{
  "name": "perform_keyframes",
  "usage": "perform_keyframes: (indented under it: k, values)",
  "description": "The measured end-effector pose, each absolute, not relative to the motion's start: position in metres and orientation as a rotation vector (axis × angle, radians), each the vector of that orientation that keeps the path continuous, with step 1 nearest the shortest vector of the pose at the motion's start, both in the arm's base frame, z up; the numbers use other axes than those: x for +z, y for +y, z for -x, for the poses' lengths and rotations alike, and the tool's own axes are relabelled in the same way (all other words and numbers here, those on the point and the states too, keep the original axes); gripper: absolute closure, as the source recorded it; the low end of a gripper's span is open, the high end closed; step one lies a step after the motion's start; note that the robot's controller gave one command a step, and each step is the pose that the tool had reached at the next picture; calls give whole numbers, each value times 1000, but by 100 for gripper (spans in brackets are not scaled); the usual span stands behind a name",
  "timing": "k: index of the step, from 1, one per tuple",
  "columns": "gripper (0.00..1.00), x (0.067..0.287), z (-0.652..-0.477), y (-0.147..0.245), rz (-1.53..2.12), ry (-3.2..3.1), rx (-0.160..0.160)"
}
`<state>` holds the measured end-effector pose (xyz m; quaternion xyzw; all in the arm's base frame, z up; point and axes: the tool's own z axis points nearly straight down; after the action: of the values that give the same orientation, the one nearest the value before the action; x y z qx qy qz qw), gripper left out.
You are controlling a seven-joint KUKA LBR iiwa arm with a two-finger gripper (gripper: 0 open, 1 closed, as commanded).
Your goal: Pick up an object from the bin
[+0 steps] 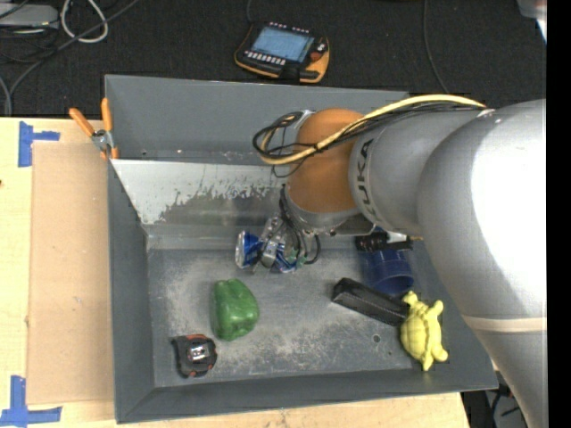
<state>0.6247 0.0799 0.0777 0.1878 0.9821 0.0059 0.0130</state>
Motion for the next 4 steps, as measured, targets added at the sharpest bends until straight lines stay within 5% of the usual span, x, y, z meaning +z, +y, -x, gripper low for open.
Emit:
perform_keyframes:
  k: [2,3,4]
  values:
    - [100,94,-627,80,-580,3054,21]
    - [100,135,-626,80,-577,3055,21]
    - [100,123,-624,80,-576,3064,16]
